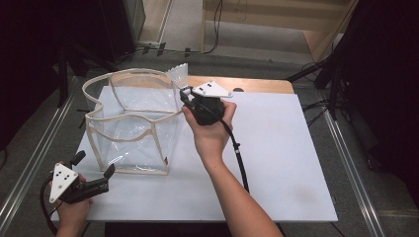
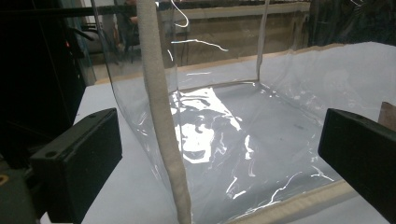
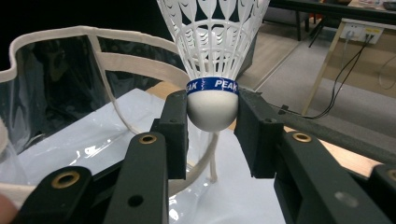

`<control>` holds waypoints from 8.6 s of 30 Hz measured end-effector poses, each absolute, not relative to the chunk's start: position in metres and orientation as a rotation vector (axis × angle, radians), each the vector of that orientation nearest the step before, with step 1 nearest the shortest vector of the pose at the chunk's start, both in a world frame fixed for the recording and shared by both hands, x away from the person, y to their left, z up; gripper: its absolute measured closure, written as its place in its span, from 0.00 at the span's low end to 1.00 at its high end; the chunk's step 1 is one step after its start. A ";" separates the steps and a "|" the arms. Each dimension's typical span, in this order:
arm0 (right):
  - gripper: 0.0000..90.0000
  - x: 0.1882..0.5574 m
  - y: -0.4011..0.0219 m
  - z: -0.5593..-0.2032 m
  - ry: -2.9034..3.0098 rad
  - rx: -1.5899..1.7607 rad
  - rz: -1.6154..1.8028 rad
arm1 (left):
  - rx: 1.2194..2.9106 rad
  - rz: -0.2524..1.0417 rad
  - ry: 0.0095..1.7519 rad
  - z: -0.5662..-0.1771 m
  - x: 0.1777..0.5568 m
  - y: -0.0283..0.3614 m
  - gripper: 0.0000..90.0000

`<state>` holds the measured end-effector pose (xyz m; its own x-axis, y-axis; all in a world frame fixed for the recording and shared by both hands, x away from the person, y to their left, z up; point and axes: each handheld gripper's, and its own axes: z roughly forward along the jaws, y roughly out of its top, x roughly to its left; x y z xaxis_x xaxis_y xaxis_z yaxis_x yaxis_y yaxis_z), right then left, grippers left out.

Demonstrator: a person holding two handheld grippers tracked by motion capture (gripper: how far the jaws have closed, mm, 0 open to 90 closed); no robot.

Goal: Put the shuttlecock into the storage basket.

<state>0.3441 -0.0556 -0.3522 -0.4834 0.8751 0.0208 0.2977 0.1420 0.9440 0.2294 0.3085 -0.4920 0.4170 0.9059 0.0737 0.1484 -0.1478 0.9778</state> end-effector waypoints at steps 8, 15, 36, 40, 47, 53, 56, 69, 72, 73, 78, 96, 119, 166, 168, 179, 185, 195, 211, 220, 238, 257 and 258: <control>0.70 0.342 -0.047 -0.354 1.896 1.103 1.357 | 1.592 0.878 0.953 -0.492 0.229 0.309 0.00; 0.53 0.346 -0.048 -0.357 1.967 1.123 1.417 | 1.590 0.876 0.954 -0.492 0.229 0.309 0.00; 0.07 0.346 -0.071 -0.357 1.952 1.100 1.417 | 1.588 0.877 0.955 -0.492 0.230 0.309 0.00; 0.00 0.347 -0.078 -0.359 1.956 1.098 1.424 | 1.587 0.877 0.956 -0.492 0.230 0.309 0.00; 0.00 0.345 -0.089 -0.362 1.945 1.096 1.438 | 1.591 0.878 0.954 -0.492 0.229 0.309 0.00; 0.00 0.343 -0.099 -0.366 1.929 1.107 1.441 | 1.591 0.879 0.953 -0.492 0.229 0.309 0.00; 0.00 0.342 -0.104 -0.369 1.930 1.112 1.434 | 1.592 0.879 0.953 -0.492 0.229 0.309 0.00; 0.00 0.338 -0.124 -0.385 1.936 1.155 1.408 | 1.592 0.880 0.953 -0.492 0.229 0.308 0.00; 0.00 0.336 -0.130 -0.391 1.932 1.161 1.408 | 1.593 0.881 0.953 -0.492 0.229 0.308 0.00; 0.00 0.335 -0.131 -0.392 1.933 1.165 1.409 | 1.593 0.881 0.953 -0.492 0.229 0.308 0.00; 0.00 0.332 -0.138 -0.402 1.939 1.176 1.393 | 1.594 0.881 0.953 -0.492 0.229 0.308 0.00; 0.00 0.319 -0.160 -0.424 1.947 1.166 1.382 | 1.596 0.884 0.953 -0.492 0.229 0.308 0.00; 0.00 0.307 -0.181 -0.448 1.961 1.172 1.357 | 1.592 0.883 0.955 -0.492 0.229 0.308 0.00; 0.00 0.264 -0.239 -0.492 1.901 1.275 1.327 | 1.592 0.887 0.954 -0.492 0.229 0.308 0.00; 0.00 0.263 -0.240 -0.493 1.906 1.272 1.326 | 1.590 0.885 0.955 -0.492 0.228 0.308 0.00; 0.00 0.256 -0.253 -0.500 1.910 1.292 1.307 | 1.589 0.885 0.955 -0.492 0.228 0.309 0.00; 0.00 0.252 -0.259 -0.502 1.909 1.296 1.298 | 1.588 0.883 0.955 -0.492 0.228 0.309 0.00; 0.00 0.246 -0.273 -0.503 1.889 1.310 1.286 | 1.587 0.882 0.955 -0.492 0.228 0.309 0.00; 0.00 0.232 -0.296 -0.504 1.844 1.339 1.260 | 1.587 0.883 0.954 -0.492 0.228 0.309 0.00; 0.00 0.224 -0.308 -0.505 1.827 1.354 1.248 | 1.588 0.885 0.953 -0.492 0.228 0.309 0.00; 0.00 0.207 -0.331 -0.507 1.794 1.378 1.236 | 1.583 0.884 0.951 -0.492 0.228 0.309 0.00; 0.00 0.199 -0.346 -0.512 1.761 1.413 1.246 | 1.581 0.886 0.945 -0.491 0.228 0.309 0.00; 0.00 0.198 -0.347 -0.512 1.757 1.414 1.247 | 1.579 0.885 0.945 -0.491 0.228 0.310 0.00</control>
